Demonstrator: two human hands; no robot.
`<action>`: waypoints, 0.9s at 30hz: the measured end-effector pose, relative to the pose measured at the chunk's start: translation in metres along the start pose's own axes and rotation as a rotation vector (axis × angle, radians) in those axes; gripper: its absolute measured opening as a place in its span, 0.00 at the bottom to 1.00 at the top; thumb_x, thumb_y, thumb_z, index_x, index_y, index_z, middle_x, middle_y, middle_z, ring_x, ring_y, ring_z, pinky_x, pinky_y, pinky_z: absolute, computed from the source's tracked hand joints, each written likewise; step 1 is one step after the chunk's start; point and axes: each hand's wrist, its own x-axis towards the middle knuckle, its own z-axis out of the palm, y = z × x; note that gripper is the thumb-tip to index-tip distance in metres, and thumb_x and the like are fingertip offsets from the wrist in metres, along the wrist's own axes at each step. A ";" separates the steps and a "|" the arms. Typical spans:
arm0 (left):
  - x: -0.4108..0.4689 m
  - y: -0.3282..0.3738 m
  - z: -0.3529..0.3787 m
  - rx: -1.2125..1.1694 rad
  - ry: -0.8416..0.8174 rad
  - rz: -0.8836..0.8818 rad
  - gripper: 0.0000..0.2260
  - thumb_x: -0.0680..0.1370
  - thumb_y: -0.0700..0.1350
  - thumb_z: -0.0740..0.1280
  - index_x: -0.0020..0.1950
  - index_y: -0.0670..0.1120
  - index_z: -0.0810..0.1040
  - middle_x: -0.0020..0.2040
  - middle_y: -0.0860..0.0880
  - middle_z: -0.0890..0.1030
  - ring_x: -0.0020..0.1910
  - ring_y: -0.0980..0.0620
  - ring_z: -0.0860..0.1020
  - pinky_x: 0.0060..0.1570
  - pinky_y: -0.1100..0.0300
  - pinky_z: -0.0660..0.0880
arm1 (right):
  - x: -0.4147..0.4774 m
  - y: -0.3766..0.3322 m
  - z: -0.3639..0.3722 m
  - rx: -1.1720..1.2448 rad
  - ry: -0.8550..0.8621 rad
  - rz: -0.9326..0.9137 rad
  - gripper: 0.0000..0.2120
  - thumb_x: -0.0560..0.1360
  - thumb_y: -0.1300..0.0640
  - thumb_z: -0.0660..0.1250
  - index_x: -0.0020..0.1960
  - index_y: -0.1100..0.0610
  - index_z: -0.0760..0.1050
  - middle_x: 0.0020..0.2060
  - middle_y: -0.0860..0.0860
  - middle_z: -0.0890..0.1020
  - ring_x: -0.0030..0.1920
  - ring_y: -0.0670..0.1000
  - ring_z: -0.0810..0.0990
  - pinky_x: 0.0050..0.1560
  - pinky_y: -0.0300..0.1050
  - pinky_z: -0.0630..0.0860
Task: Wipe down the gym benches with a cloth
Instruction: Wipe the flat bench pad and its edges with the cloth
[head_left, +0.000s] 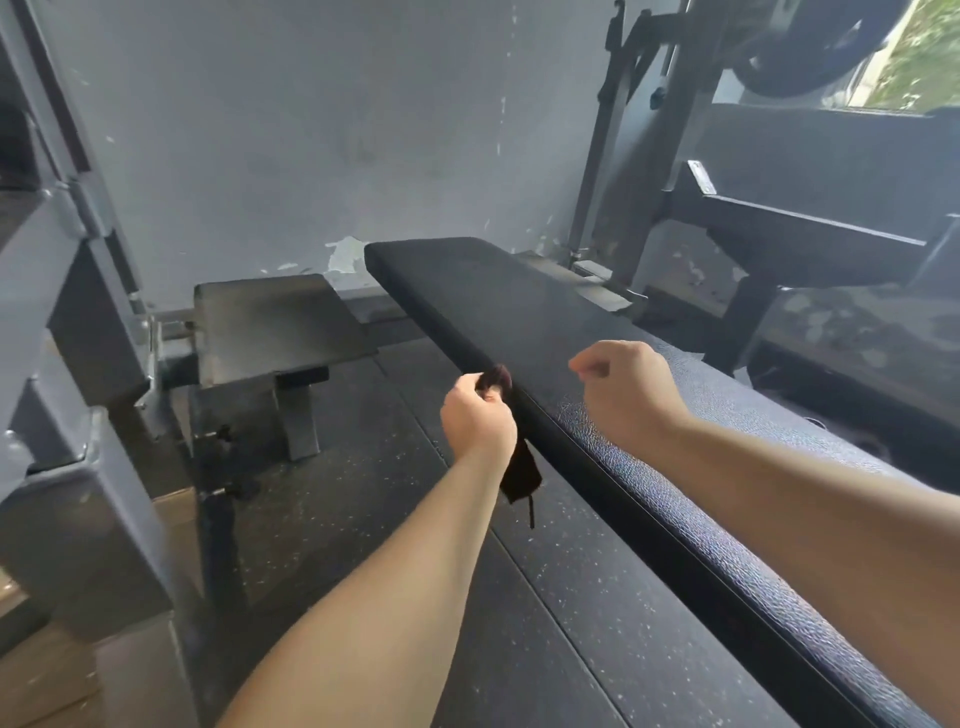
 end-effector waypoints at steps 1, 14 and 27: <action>0.002 0.001 0.002 -0.018 0.012 -0.029 0.11 0.83 0.47 0.68 0.60 0.43 0.84 0.53 0.45 0.85 0.54 0.46 0.83 0.50 0.57 0.78 | -0.003 0.002 -0.003 0.002 0.004 0.007 0.17 0.77 0.67 0.60 0.56 0.56 0.85 0.53 0.53 0.84 0.49 0.55 0.81 0.52 0.48 0.79; -0.005 0.024 -0.007 0.146 -0.017 0.347 0.09 0.80 0.43 0.70 0.59 0.46 0.84 0.54 0.48 0.84 0.55 0.47 0.79 0.51 0.58 0.74 | -0.029 0.015 -0.021 -0.063 -0.040 0.079 0.15 0.77 0.65 0.62 0.53 0.54 0.86 0.53 0.50 0.84 0.54 0.53 0.81 0.51 0.39 0.71; -0.054 0.012 0.007 0.368 -0.149 0.862 0.04 0.78 0.38 0.68 0.48 0.44 0.83 0.48 0.49 0.84 0.56 0.45 0.77 0.48 0.51 0.78 | -0.024 -0.005 -0.010 0.148 0.047 0.234 0.14 0.72 0.66 0.63 0.47 0.54 0.85 0.44 0.48 0.83 0.48 0.51 0.79 0.49 0.41 0.75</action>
